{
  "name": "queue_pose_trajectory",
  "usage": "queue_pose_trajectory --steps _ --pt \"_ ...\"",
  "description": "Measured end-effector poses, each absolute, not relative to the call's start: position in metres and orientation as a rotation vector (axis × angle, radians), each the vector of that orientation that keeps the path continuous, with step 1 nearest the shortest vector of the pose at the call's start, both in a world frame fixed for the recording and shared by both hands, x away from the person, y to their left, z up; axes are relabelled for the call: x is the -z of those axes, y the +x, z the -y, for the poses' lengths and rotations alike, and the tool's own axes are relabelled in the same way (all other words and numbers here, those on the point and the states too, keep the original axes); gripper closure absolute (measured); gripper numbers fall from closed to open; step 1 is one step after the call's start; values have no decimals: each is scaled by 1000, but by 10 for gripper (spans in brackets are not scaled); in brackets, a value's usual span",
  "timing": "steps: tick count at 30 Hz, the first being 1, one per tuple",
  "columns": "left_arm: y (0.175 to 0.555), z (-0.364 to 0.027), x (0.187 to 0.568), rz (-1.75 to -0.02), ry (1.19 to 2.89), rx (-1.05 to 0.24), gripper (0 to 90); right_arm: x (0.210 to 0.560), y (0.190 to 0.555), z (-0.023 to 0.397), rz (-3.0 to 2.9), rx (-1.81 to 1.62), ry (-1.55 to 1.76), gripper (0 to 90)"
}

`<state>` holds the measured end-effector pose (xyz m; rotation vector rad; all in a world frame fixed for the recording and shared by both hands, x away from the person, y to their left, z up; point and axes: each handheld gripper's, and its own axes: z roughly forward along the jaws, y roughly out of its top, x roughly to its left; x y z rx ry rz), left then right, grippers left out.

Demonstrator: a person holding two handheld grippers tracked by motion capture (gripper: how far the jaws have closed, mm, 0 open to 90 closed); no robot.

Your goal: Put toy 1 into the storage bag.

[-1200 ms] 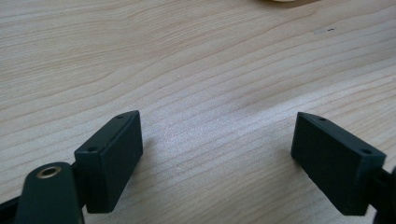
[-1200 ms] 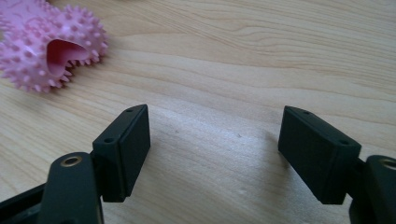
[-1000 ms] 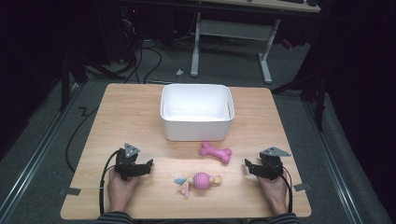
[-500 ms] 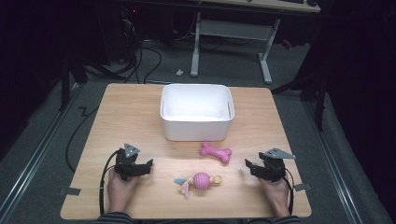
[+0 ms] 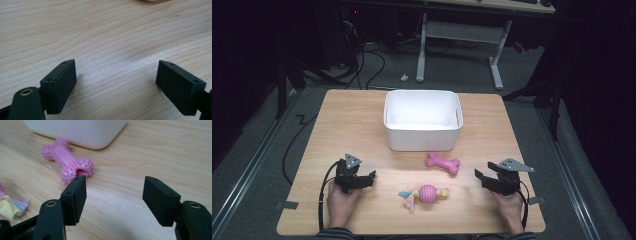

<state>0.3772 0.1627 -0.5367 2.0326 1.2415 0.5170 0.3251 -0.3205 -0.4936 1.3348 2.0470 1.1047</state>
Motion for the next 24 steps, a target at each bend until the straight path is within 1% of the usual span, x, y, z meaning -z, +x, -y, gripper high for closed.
queue_pose_trajectory --steps 10,17,24 --pt "377 -163 537 -1241 2033 -517 172 486 328 309 -2076 -1136 1288 373" --pt "377 -163 537 -1241 2033 -516 172 474 332 301 -2088 -1162 1242 375" --pt "377 -163 537 -1240 2033 -517 173 463 343 287 -2137 -1179 1171 378"
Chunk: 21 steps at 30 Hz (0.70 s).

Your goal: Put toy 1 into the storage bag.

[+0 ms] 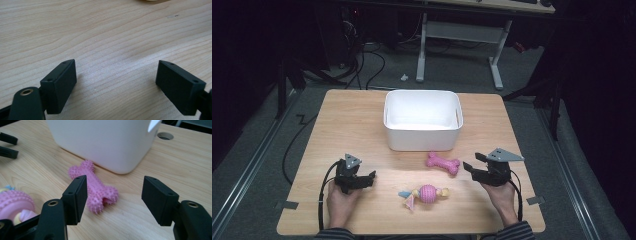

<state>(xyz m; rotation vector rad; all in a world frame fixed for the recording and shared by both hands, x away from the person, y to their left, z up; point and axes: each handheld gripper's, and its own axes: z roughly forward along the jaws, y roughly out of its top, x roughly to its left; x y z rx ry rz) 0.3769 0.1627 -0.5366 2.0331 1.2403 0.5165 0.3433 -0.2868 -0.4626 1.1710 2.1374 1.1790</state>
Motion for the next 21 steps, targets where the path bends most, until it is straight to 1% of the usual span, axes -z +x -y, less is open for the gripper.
queue_pose_trajectory --steps 9,15,21 --pt "377 -163 537 -1240 2033 -517 173 463 355 269 -2202 -1185 1114 385" --pt "377 -163 537 -1240 2033 -517 173 467 361 262 -2224 -1201 1103 437" --pt "377 -163 537 -1240 2034 -517 173 472 367 256 -2259 -1194 1086 456"
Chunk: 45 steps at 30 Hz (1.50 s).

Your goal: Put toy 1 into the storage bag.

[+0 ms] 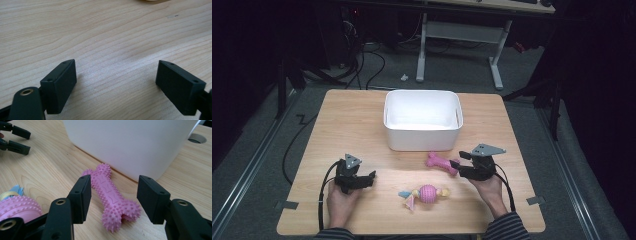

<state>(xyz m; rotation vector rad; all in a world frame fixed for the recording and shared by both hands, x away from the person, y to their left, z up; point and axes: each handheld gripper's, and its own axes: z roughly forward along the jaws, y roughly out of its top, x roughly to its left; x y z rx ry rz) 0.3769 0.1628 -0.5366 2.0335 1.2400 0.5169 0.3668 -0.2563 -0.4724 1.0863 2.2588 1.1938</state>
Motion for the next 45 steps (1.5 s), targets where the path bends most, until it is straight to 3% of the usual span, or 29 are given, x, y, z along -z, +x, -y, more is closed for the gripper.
queue_pose_trajectory --steps 45 --pt "377 -163 537 -1237 2036 -515 173 495 410 218 -2482 -1015 997 433"
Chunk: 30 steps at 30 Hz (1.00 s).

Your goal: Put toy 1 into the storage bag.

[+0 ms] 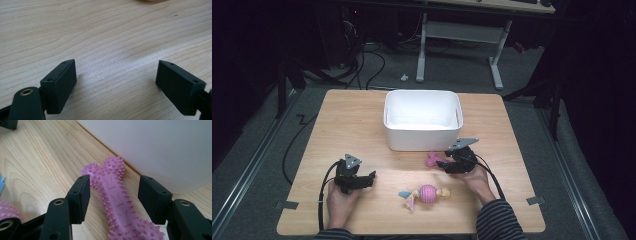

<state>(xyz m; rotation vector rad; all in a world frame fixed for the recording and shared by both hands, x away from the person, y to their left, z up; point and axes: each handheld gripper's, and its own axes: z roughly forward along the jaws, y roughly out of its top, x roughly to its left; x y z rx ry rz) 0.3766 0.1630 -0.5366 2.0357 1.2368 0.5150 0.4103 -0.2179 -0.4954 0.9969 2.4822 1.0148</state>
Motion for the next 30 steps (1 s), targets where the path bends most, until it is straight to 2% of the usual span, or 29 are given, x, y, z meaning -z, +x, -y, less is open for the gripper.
queue_pose_trajectory --steps 13,30 --pt "377 -163 537 -1237 2036 -515 173 506 415 216 -2530 -965 989 419" --pt "377 -163 537 -1237 2036 -515 173 518 420 214 -2557 -891 965 469"
